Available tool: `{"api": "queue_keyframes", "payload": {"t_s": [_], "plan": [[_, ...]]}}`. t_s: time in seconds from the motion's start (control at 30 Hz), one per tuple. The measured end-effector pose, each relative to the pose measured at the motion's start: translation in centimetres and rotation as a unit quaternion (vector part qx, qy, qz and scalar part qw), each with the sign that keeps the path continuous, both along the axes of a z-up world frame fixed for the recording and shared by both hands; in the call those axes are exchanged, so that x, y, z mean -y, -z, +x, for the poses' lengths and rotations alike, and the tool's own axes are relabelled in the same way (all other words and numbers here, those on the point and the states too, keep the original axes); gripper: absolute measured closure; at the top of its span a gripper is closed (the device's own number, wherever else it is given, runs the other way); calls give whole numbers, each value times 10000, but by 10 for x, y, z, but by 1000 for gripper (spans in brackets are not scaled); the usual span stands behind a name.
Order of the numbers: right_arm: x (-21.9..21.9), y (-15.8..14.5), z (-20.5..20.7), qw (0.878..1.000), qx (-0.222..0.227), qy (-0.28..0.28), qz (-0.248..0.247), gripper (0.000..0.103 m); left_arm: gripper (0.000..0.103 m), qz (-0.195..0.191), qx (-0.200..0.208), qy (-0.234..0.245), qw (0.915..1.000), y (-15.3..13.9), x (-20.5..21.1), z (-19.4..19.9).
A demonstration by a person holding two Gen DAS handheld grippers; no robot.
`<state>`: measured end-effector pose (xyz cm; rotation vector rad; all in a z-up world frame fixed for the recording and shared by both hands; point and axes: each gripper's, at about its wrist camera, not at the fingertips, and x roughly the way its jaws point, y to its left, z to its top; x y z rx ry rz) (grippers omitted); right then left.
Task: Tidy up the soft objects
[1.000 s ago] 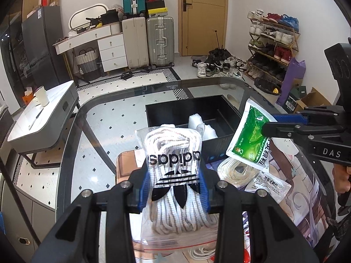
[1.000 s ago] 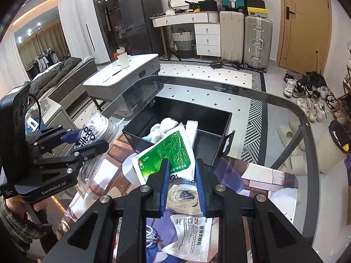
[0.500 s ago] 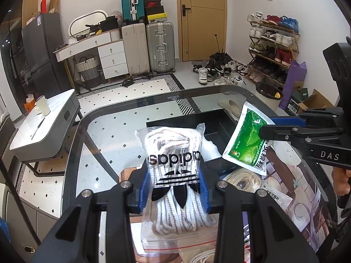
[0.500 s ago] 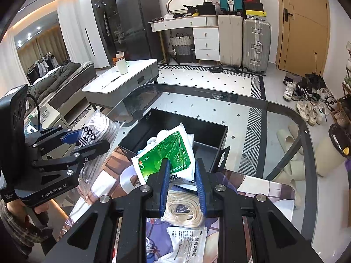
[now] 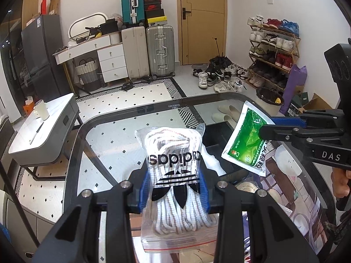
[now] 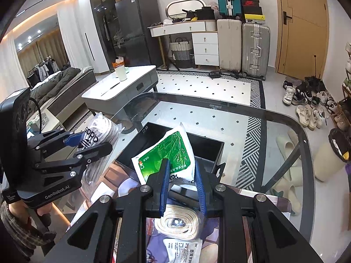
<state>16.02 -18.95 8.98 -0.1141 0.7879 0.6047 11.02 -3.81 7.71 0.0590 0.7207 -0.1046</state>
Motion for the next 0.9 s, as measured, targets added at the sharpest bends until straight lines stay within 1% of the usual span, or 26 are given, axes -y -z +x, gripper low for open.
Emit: {"api": "queue_keyframes", "payload": {"t_s": [0.2,0.53,0.7,0.9], "plan": [[-1,-3,5,10000,23,-2,18,81,68,0,31,22,10000,-1,-1,4],[-4,-7,27,10000,9,65,72,81,68,-76,34,-22,10000,-4,-5,29],[-5,-6,40,9999,0,95,59,81,68,-98,32,-20,9999,-3,-4,39],[-6,1,46,9999,-47,116,60,81,68,-113,-5,-8,9999,3,-2,50]]}}
